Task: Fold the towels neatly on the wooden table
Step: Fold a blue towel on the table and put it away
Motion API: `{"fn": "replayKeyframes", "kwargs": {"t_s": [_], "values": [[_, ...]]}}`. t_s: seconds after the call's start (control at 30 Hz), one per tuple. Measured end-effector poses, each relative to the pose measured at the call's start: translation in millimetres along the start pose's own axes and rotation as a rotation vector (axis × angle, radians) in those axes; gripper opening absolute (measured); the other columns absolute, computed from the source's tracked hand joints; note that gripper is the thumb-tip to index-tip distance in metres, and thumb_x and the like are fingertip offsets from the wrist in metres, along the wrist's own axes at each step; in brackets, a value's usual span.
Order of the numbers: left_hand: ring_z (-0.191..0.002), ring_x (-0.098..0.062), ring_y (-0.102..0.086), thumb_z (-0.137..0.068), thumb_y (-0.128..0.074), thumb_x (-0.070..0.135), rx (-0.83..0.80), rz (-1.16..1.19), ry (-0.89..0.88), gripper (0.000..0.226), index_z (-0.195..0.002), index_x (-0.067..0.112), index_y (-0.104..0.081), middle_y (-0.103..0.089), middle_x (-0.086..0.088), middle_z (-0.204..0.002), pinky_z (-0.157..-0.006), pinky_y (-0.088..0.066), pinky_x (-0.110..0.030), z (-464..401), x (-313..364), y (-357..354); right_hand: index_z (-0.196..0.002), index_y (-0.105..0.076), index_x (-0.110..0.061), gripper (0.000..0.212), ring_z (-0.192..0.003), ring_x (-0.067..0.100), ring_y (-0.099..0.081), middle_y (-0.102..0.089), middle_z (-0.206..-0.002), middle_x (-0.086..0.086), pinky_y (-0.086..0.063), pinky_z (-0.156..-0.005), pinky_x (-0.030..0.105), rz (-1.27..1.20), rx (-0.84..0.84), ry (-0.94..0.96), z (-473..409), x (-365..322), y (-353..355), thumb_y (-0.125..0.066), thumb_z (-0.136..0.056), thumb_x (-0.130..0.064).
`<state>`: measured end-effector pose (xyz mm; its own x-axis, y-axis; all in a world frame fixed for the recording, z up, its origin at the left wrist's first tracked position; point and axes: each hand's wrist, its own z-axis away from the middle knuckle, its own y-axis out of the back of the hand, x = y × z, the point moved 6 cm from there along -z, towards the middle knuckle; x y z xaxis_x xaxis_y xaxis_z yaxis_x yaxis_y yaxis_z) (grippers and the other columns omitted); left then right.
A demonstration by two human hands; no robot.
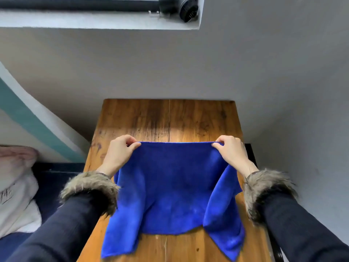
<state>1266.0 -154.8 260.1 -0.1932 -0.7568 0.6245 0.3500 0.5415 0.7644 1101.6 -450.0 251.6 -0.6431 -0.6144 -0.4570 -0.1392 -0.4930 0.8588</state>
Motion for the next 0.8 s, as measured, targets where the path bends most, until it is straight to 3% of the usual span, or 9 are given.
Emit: {"fn": "replayKeyframes", "kwargs": {"t_s": [0.3,0.47,0.57,0.7,0.8], "values": [[-0.084,-0.022,-0.055,-0.088,-0.059,0.019,-0.054,-0.177,-0.033,0.009,-0.087,0.012,-0.066,-0.062,-0.006,-0.091,-0.079,-0.043,-0.032,-112.8,-39.6,-83.1,-0.104,-0.067,-0.012,0.020,-0.100,0.030,-0.059,-0.067,-0.108,0.010,-0.051,-0.085,0.041,0.089,-0.092,0.029,-123.0,25.7,-77.3,-0.050,-0.094,-0.019],[-0.088,-0.025,-0.058,-0.088,-0.058,0.020,-0.043,-0.237,-0.086,0.009,-0.088,0.015,-0.066,-0.062,-0.004,-0.090,-0.084,-0.043,-0.039,-148.5,-48.4,-113.1,-0.101,-0.067,-0.010,0.025,-0.100,0.032,-0.056,-0.065,-0.105,0.013,-0.039,-0.087,0.042,0.223,0.064,-0.018,-150.1,29.6,-101.8,-0.044,-0.093,-0.009],[-0.096,-0.025,-0.056,-0.089,-0.056,0.022,-0.071,-0.251,-0.091,0.011,-0.095,0.018,-0.064,-0.059,-0.002,-0.096,-0.084,-0.036,-0.039,-151.5,-61.9,-126.3,-0.110,-0.064,-0.012,0.024,-0.107,0.029,-0.049,-0.059,-0.114,0.010,-0.033,-0.088,0.042,0.264,0.155,0.024,-138.1,17.8,-114.3,-0.045,-0.094,-0.016],[-0.103,-0.031,-0.048,-0.088,-0.058,0.013,0.067,-0.262,-0.131,0.025,-0.113,0.013,-0.060,-0.055,-0.009,-0.111,-0.084,-0.034,-0.042,-127.2,-84.7,-104.6,-0.107,-0.064,-0.006,0.026,-0.102,0.034,-0.057,-0.061,-0.110,0.014,-0.043,-0.088,0.046,0.208,0.195,0.190,-96.3,-18.0,-145.6,-0.051,-0.087,-0.017],[-0.104,-0.035,-0.047,-0.086,-0.055,0.004,0.213,-0.249,-0.069,0.035,-0.120,0.007,-0.055,-0.053,-0.016,-0.115,-0.084,-0.038,-0.045,-87.6,-111.1,-80.3,-0.110,-0.065,-0.009,0.041,-0.109,0.033,-0.059,-0.062,-0.117,0.015,-0.046,-0.092,0.050,0.226,0.131,0.261,-62.5,-49.8,-181.1,-0.041,-0.084,-0.029]]}}
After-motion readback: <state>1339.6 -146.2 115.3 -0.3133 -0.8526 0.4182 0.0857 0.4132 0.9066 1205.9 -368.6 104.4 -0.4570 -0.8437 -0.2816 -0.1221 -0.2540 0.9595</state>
